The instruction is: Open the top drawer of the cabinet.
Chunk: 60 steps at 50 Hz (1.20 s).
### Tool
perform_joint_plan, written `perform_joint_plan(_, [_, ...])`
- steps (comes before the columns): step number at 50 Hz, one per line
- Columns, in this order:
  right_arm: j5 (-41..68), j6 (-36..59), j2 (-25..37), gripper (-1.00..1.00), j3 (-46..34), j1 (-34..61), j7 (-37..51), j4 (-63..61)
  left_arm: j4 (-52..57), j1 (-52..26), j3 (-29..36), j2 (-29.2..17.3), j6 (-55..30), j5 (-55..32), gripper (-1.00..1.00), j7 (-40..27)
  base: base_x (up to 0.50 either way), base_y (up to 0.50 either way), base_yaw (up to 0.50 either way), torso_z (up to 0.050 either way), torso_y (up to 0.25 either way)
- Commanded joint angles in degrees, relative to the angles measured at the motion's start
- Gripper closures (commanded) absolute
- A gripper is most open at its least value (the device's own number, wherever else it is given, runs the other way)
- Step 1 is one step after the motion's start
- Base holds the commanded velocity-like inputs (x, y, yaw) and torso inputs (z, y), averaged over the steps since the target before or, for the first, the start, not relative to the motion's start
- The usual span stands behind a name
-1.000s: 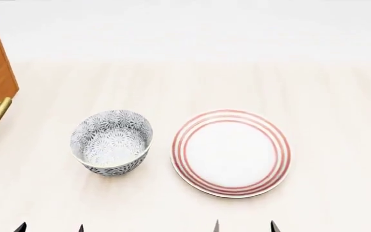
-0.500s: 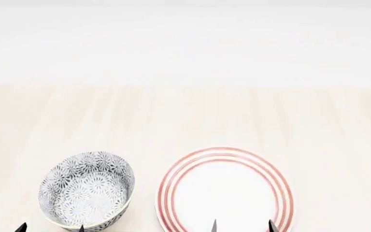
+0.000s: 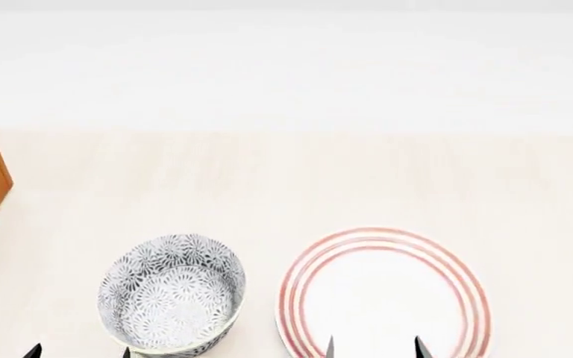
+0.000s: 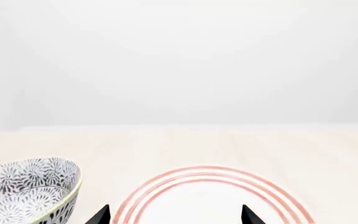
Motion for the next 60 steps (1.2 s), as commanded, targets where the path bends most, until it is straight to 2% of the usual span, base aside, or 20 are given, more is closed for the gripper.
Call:
perform_joint_plan(1, [-0.9,-0.9,-0.6,-1.0,0.4,0.0,-1.0,-0.1,0.0,0.0,-1.0,0.6,0.9,0.0,-1.0,0.9,0.0,0.5,0.0,0.0,0.0])
perform_joint_plan(20, [-0.2,-0.2,-0.1,-1.0,-0.1,0.1,-0.3,-0.2,0.0,0.0,-0.2,0.0,1.0,-0.2,-1.0,0.2,0.0,0.5,0.0,0.0,0.0])
perform_joint_plan(37, [0.8,1.0,0.2,-1.0,-0.4,0.3,0.4,0.1,-0.2,-0.4,1.0,-0.7,0.7,2.0,-1.0,-1.5,0.0,0.01,0.0,0.0,0.0])
perform_joint_plan(49, [1.5,0.9,0.4,-1.0,-0.6,0.5,0.7,0.5,-0.5,-8.3,3.7,-4.4,-8.8,14.3,-1.0,-7.5,0.0,0.0,0.0,0.0,0.0])
perform_joint_plan(60, [1.8,1.1,0.7,-1.0,-0.7,0.5,1.1,0.0,0.7,-14.2,8.1,-7.5,-14.4,23.3,-1.0,-7.7,0.0,0.0,0.0,0.0,0.0])
